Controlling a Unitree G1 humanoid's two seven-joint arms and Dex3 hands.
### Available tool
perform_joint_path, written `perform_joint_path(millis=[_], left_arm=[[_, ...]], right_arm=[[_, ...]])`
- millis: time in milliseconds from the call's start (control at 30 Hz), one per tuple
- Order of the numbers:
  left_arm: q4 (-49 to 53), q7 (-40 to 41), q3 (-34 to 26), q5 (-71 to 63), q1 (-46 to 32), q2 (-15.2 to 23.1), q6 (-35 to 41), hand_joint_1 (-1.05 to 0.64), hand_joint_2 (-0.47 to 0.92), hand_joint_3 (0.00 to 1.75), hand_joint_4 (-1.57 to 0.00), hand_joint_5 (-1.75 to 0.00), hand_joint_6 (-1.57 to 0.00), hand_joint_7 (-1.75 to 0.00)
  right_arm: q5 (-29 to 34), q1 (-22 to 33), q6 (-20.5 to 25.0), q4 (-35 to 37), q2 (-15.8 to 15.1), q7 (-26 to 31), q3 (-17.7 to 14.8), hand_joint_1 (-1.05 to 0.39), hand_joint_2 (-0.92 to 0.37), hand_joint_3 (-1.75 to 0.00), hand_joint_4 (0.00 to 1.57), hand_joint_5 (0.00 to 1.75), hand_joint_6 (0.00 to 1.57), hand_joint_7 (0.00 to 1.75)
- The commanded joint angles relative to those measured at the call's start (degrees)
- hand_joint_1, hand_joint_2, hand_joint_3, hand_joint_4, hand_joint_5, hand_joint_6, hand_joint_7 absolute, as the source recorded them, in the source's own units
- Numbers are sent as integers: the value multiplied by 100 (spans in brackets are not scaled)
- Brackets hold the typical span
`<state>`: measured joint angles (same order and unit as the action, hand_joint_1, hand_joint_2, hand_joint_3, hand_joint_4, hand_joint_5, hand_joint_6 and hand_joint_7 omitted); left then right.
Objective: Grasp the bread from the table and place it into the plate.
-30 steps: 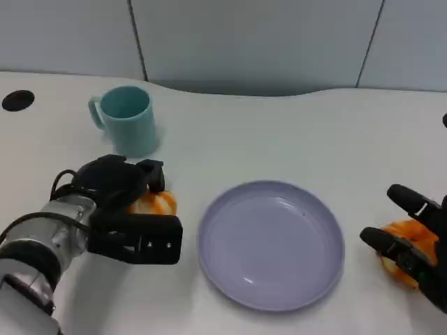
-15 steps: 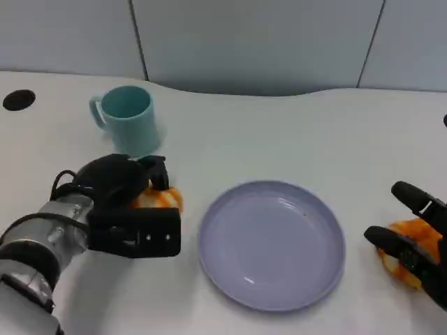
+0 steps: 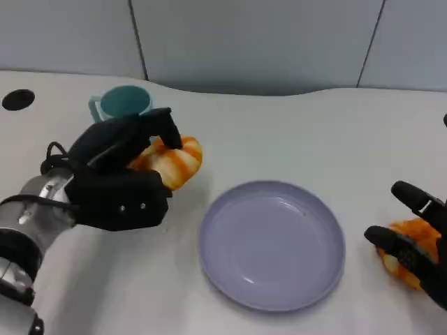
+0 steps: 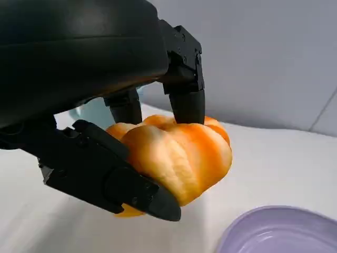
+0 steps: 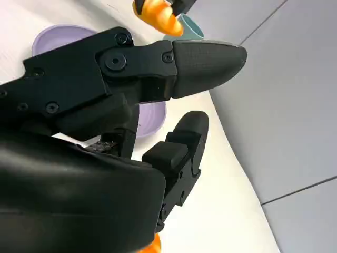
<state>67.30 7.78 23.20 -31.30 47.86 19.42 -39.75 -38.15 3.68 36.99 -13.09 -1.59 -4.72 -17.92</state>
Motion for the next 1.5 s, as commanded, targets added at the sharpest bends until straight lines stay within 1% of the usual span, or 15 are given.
perform_joint_path(millis=[33,167,267,367,467,600,767,967,1067,1167,1200,1233,1300,1367,1500], left_arm=[[-274,-317,-132,206,145,41,-464,-9,85,20,-73,-175,-51,-175],[-501,-851,-128,367,227,-151,-733,-9,89,24,-75,-175,-54,-175],[-555,-1044,-142,422,235,-238,-885,-9,87,24,-76,-175,-54,-175],[-668,-1680,-14,589,261,-609,-1086,-13,87,26,-77,-175,-50,-175],[-736,-1957,85,533,295,-814,-1034,-14,89,29,-79,-175,-55,-175],[-648,-1857,381,98,466,-953,-1032,-23,88,29,-79,-175,-56,-175],[-321,-1362,741,-491,663,-1085,-1022,-12,86,29,-79,-175,-54,-175],[69,-1190,983,-784,843,-1202,-947,-16,87,32,-78,-175,-55,-175],[167,-1218,1173,-995,981,-1168,-959,-21,82,30,-74,-175,-51,-175],[233,-1697,1216,-919,1101,-1121,-1036,-36,86,15,-52,-175,-37,-173],[249,-1890,1196,-843,1120,-1118,-1041,-43,88,9,-39,-172,-31,-164],[256,-2074,1173,-773,1133,-1108,-1077,-46,89,6,-33,-169,-29,-159],[240,-2312,1170,-715,1162,-1068,-1198,-52,91,3,-25,-161,-26,-148],[236,-2583,1153,-619,1187,-1034,-1341,-60,92,5,-18,-149,-23,-136],[245,-3140,1027,-332,1188,-1024,-1492,-71,92,7,-18,-104,-31,-94]], right_arm=[[-14,-38,5,0,-62,19,-21,-35,-92,-41,43,112,52,64],[7,-43,-12,7,-52,38,-9,-35,-92,-41,43,113,51,66],[19,-42,-36,27,-67,1,2,-35,-92,-41,43,114,49,67],[-18,-37,-35,22,-37,27,-26,-35,-92,-41,41,113,49,68],[-35,-34,-6,6,-17,64,-37,-34,-92,-41,41,113,49,69],[-38,13,-48,-44,-7,1,-7,-35,-92,-40,40,113,47,70],[-45,33,-22,-109,41,65,0,-35,-92,-41,40,114,47,71],[-13,39,-2,-156,34,92,24,-35,-92,-43,39,114,45,72],[-23,22,-3,-138,34,104,22,-35,-92,-44,39,115,44,73],[-19,20,-37,-118,35,83,19,-34,-92,-46,38,116,43,74],[-9,19,-49,-108,28,70,23,-34,-92,-46,38,116,43,75],[-9,17,-51,-104,24,65,22,-34,-92,-46,38,116,43,75],[-14,11,-47,-95,15,56,17,-34,-92,-46,37,116,43,76],[-19,0,-35,-93,12,64,14,-34,-92,-47,36,118,41,77],[-21,-11,-26,-94,15,77,11,-34,-92,-48,35,120,40,79]])
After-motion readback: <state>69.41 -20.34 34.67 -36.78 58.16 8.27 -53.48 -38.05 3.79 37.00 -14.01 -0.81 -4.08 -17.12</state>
